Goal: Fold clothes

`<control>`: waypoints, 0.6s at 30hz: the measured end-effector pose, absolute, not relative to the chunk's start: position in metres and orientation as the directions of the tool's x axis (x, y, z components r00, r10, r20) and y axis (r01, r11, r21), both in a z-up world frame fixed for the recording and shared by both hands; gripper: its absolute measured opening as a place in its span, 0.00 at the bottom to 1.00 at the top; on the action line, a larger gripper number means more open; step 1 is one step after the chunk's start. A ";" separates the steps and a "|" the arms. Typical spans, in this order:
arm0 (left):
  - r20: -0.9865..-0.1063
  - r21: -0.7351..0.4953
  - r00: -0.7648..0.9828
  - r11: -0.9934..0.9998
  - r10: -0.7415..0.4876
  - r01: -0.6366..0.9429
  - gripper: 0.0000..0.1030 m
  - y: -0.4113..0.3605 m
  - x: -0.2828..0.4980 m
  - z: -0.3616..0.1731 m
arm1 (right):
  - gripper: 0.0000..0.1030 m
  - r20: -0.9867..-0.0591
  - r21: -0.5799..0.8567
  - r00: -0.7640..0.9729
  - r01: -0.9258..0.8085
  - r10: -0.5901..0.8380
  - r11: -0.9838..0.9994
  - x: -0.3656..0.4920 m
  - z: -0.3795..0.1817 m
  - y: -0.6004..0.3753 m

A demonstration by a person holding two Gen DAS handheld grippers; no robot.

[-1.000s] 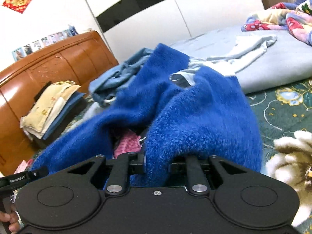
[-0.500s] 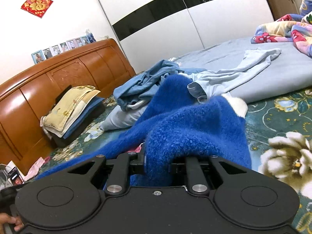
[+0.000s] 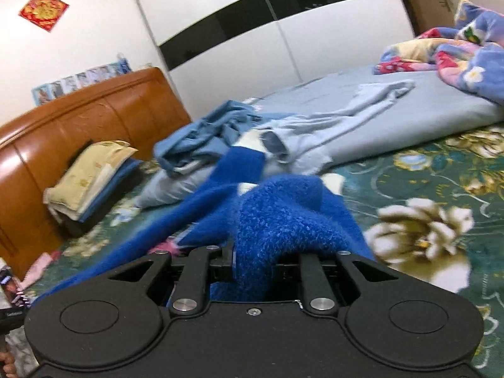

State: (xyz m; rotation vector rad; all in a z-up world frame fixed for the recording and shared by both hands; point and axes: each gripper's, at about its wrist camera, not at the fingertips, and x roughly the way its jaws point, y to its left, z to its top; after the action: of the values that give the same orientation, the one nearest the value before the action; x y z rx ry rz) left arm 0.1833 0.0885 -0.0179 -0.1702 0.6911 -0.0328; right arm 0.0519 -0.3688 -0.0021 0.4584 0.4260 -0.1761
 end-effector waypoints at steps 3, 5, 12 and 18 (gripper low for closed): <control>-0.656 -0.142 0.751 0.990 -0.075 -0.026 0.12 0.088 0.188 -0.027 | 0.16 -0.482 0.375 0.871 0.306 -0.098 0.875 0.055 -0.015 -0.379; -0.666 -0.131 0.743 0.991 -0.069 -0.025 0.13 0.088 0.189 -0.031 | 0.16 -0.515 0.360 0.849 0.340 -0.118 0.869 0.057 -0.026 -0.385; -0.669 -0.094 0.740 0.995 -0.072 0.012 0.18 0.080 0.190 -0.022 | 0.16 -0.597 0.355 0.790 0.413 -0.136 0.839 0.063 -0.060 -0.397; -0.651 -0.073 0.754 0.996 -0.082 0.046 0.30 0.071 0.188 -0.007 | 0.21 -0.598 0.346 0.793 0.389 -0.118 0.854 0.061 -0.051 -0.395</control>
State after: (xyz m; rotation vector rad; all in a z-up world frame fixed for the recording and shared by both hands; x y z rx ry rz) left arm 0.1885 0.0713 -0.0072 -0.0533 0.7126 -0.0698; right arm 0.0608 -0.3948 -0.0509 0.4782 0.5980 -0.2840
